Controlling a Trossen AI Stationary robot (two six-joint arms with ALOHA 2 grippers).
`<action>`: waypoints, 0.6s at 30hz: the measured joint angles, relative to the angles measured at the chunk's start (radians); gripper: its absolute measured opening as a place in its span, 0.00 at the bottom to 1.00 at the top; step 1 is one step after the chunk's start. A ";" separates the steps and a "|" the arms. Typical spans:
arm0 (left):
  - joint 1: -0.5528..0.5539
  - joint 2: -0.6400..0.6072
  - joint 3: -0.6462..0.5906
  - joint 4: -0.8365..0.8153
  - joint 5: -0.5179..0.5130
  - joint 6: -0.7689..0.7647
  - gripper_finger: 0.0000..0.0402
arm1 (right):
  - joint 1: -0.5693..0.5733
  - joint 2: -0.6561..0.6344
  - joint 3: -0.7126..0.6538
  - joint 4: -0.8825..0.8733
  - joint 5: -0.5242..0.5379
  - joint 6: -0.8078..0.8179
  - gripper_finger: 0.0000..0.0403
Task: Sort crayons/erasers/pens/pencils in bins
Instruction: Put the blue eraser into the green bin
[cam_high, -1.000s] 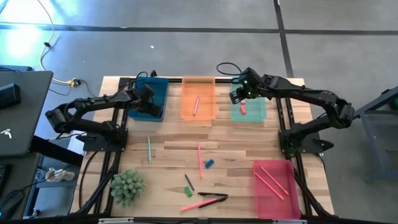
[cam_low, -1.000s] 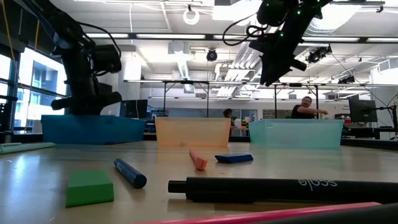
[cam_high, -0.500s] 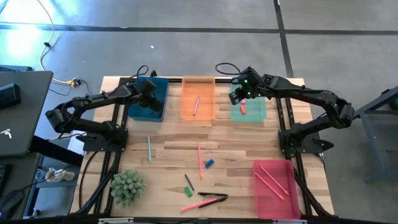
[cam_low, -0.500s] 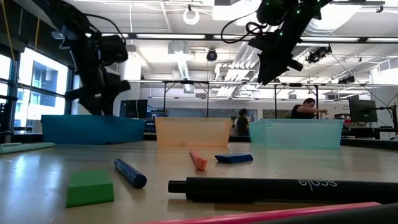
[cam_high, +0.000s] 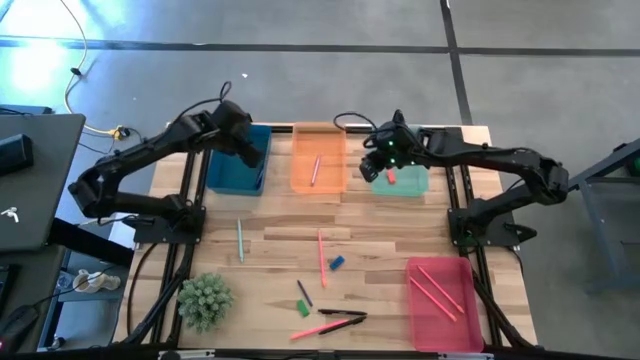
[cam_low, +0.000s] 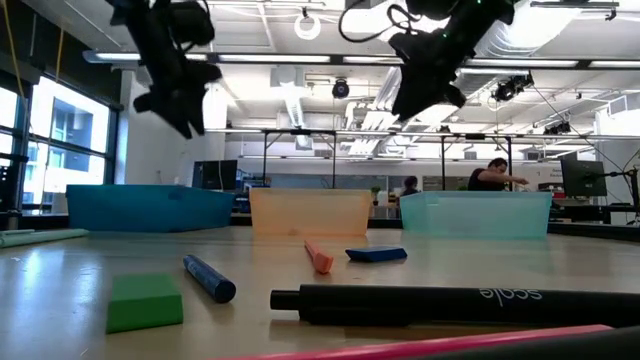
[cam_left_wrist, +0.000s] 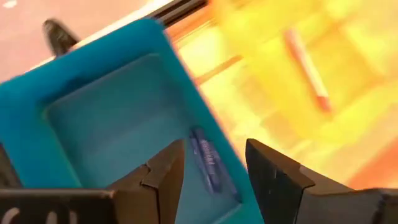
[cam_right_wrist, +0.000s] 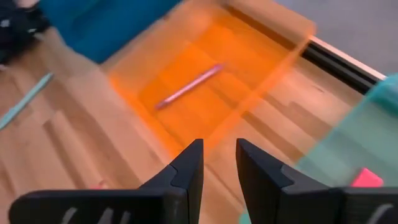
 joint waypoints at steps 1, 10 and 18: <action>-0.002 -0.014 0.012 -0.007 0.019 0.008 0.39 | 0.015 0.000 0.000 0.007 0.000 0.000 0.22; -0.065 -0.144 -0.033 -0.048 0.077 0.019 0.39 | 0.131 0.000 0.001 0.140 0.000 0.000 0.22; -0.211 -0.238 -0.227 -0.035 0.080 -0.105 0.39 | 0.213 0.001 0.112 0.081 0.026 -0.033 0.22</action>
